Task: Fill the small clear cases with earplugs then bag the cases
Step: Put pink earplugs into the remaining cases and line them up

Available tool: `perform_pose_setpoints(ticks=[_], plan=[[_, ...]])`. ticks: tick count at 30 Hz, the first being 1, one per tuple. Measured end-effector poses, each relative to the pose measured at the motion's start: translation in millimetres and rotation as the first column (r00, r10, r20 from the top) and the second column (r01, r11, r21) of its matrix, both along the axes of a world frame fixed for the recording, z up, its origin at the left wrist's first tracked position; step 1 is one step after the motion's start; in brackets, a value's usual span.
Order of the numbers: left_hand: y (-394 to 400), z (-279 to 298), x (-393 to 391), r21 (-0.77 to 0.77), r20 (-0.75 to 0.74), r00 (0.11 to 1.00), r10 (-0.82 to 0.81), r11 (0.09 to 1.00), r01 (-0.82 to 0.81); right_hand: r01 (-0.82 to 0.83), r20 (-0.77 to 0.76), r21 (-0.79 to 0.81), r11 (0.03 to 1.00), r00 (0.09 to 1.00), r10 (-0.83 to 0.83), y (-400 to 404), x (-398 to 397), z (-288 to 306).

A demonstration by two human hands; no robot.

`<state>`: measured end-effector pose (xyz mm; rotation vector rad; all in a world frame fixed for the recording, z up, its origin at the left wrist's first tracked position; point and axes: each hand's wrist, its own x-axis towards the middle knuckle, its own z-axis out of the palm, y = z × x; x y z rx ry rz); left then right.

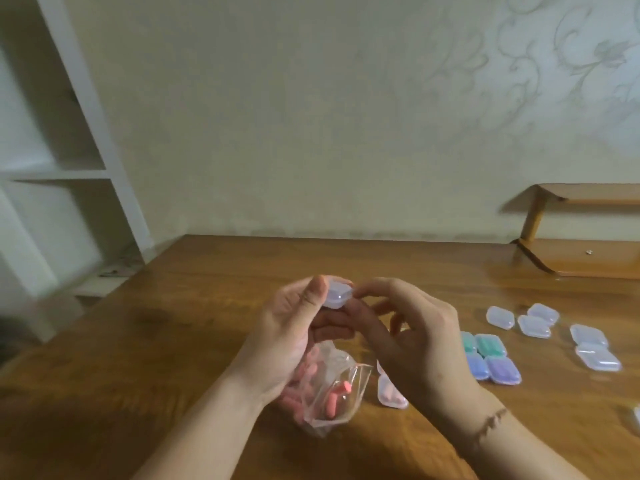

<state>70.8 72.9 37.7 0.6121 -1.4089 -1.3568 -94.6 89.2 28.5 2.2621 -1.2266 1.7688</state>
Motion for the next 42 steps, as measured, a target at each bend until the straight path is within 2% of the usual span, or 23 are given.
perform_pose_setpoints(ticks=[4, 10, 15, 22, 24, 27, 29, 31, 33, 35, 38, 40, 42], plan=[[-10.8, -13.1, 13.0, -0.169, 0.294, 0.943, 0.154, 0.980, -0.107, 0.045, -0.150, -0.039, 0.998, 0.987, -0.050, -6.4, 4.4, -16.6], [-11.5, -29.9, 12.6, -0.063, 0.304, 0.951, 0.056, 0.997, -0.039, 0.089, -0.282, -0.104, 0.991, 0.952, -0.115, -14.3, 2.3, -28.1], [-11.8, -34.3, 12.6, 0.000, 0.253, 0.967, -0.037, 0.999, 0.038, 0.090, -0.221, -0.075, 0.993, 0.970, -0.105, -12.0, 4.4, -32.5], [-13.6, -36.1, 14.5, -0.010, 0.300, 0.950, -0.084, 0.996, 0.091, 0.095, -0.172, -0.003, 0.995, 0.981, -0.094, -6.7, 2.3, -27.1], [-15.3, -33.5, 18.9, -0.031, 0.351, 0.930, -0.105, 0.992, 0.123, 0.062, -0.105, 0.049, 0.997, 0.993, -0.056, -0.4, 1.8, -23.0], [-11.4, -33.6, 17.7, -0.101, 0.530, 0.842, -0.098, 0.979, 0.178, -0.011, 0.020, 0.111, 0.994, 1.000, 0.009, 7.4, 2.9, -23.1], [-5.4, -33.9, 12.7, -0.168, 0.576, 0.812, -0.097, 0.958, 0.233, -0.099, 0.028, 0.109, 0.989, 0.995, 0.096, 10.4, 4.2, -23.4], [-4.2, -33.5, 11.2, -0.168, 0.503, 0.854, -0.132, 0.955, 0.246, -0.169, 0.007, 0.104, 0.980, 0.986, 0.169, 12.9, 4.7, -22.4], [-9.6, -30.7, 17.4, -0.157, 0.407, 0.909, -0.085, 0.974, 0.161, -0.168, 0.036, 0.115, 0.979, 0.986, 0.165, 14.6, 3.1, -20.0], [-18.8, -26.4, 29.1, -0.030, 0.257, 0.966, -0.040, 0.998, 0.049, -0.110, 0.039, 0.177, 0.978, 0.994, 0.105, 15.0, 0.4, -18.7], [-33.0, -24.6, 48.8, 0.286, 0.017, 1.000, 0.019, 0.958, -0.023, 0.067, -0.174, 0.361, 0.930, 0.985, -0.004, 13.1, -5.3, -21.0], [-39.3, -27.1, 55.9, 0.370, -0.028, 0.995, 0.094, 0.926, -0.077, 0.170, -0.383, 0.454, 0.874, 0.924, 0.019, 13.1, -5.0, -21.0], [-42.1, -29.7, 56.9, 0.426, -0.057, 0.991, 0.124, 0.900, -0.088, 0.226, -0.512, 0.498, 0.837, 0.856, 0.074, 14.4, 0.2, -21.9]])
